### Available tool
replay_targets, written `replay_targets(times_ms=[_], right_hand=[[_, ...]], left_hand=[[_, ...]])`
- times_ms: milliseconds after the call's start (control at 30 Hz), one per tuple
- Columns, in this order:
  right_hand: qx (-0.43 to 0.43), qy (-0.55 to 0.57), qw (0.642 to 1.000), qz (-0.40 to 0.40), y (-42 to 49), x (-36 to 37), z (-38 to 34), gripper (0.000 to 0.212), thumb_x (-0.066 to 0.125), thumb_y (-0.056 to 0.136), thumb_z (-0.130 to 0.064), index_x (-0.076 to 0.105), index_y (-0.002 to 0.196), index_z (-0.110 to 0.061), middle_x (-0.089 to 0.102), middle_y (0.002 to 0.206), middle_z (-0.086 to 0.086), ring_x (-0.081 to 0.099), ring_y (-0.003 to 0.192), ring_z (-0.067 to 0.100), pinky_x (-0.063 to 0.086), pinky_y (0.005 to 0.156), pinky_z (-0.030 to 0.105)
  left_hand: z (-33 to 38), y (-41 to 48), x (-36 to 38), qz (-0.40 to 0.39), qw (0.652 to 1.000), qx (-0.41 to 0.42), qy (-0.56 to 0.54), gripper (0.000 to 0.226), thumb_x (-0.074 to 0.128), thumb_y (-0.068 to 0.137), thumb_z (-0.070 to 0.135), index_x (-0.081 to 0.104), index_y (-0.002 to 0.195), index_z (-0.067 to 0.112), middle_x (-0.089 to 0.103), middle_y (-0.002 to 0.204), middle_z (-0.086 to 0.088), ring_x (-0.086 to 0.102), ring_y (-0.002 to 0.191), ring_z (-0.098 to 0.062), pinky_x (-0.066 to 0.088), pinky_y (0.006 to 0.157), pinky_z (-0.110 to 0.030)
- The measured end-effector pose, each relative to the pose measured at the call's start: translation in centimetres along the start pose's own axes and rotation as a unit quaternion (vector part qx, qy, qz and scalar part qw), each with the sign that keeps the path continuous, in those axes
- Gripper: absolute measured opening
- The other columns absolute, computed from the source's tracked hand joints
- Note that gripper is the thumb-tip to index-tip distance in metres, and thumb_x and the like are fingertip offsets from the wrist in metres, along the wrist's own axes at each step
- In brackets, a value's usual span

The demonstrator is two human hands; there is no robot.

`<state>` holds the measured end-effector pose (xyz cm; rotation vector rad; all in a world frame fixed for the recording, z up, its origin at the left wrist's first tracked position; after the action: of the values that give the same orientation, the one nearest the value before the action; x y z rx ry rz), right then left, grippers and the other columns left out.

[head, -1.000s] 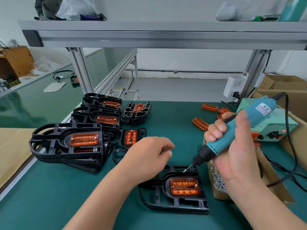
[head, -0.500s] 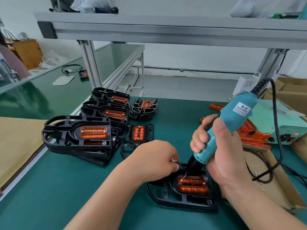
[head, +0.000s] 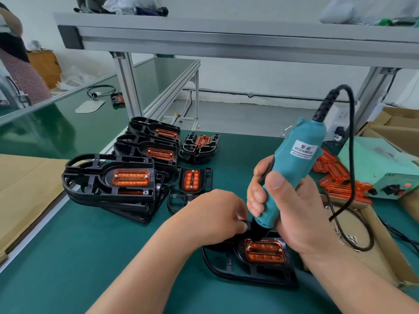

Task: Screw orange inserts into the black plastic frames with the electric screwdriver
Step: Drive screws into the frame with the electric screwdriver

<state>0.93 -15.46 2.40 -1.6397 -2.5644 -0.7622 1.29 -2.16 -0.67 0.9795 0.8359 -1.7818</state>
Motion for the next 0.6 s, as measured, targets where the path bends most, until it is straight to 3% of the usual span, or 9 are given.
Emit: replay_targets(times_ms=[67, 133, 200, 333, 600], right_hand=[[-0.008, -0.039, 0.999, -0.014, 0.0, 0.4, 0.0, 0.041, 0.077, 0.096, -0.051, 0.061, 0.106, -0.014, 0.054, 0.071, 0.009, 0.05, 0.059, 0.029, 0.046, 0.061, 0.038], [-0.015, -0.066, 0.997, -0.022, 0.0, 0.7, -0.1, 0.036, 0.073, 0.099, -0.05, 0.062, 0.106, -0.017, 0.055, 0.069, 0.008, 0.05, 0.059, 0.03, 0.048, 0.062, 0.037], [-0.016, -0.084, 0.996, -0.022, 0.1, 0.9, -0.1, 0.032, 0.072, 0.1, -0.05, 0.063, 0.105, -0.02, 0.055, 0.069, 0.008, 0.051, 0.059, 0.03, 0.049, 0.061, 0.036], [-0.014, -0.113, 0.993, -0.027, 0.3, 1.2, -0.1, 0.034, 0.072, 0.098, -0.054, 0.064, 0.104, -0.022, 0.057, 0.067, 0.008, 0.052, 0.058, 0.032, 0.048, 0.063, 0.039], [0.002, -0.113, 0.993, -0.034, 0.3, 1.5, 0.3, 0.035, 0.074, 0.098, -0.051, 0.063, 0.093, -0.018, 0.055, 0.066, 0.009, 0.049, 0.058, 0.031, 0.046, 0.062, 0.037]], left_hand=[[0.1, -0.1, -0.1, -0.001, 1.0, -0.002, -0.006, 0.035, 0.069, 0.092, 0.031, 0.052, 0.062, 0.025, 0.058, 0.059, 0.011, 0.055, 0.059, -0.003, 0.038, 0.056, -0.022], [0.4, -0.2, 0.0, -0.017, 1.0, 0.0, -0.008, 0.023, 0.066, 0.093, 0.03, 0.059, 0.074, 0.018, 0.064, 0.072, 0.0, 0.063, 0.073, -0.02, 0.052, 0.065, -0.035], [0.6, -0.3, -0.1, -0.021, 1.0, 0.002, -0.018, 0.02, 0.065, 0.093, 0.028, 0.062, 0.082, 0.012, 0.067, 0.08, -0.008, 0.065, 0.078, -0.03, 0.056, 0.073, -0.043], [0.6, -0.4, -0.1, -0.018, 1.0, 0.01, -0.024, 0.016, 0.062, 0.094, 0.024, 0.06, 0.081, 0.013, 0.063, 0.077, -0.006, 0.059, 0.072, -0.025, 0.053, 0.068, -0.041], [0.4, 0.1, 0.4, -0.012, 1.0, 0.018, -0.015, 0.012, 0.056, 0.095, 0.022, 0.061, 0.086, 0.016, 0.063, 0.079, -0.003, 0.063, 0.079, -0.028, 0.058, 0.077, -0.047]])
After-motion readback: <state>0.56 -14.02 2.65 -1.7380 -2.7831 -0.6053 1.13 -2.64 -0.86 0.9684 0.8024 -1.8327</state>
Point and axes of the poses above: each hand's wrist, its own y-axis towards the middle knuckle, its own x-axis out of the palm, z = x × y, the point moved 5 cm from there along y, towards the middle knuckle
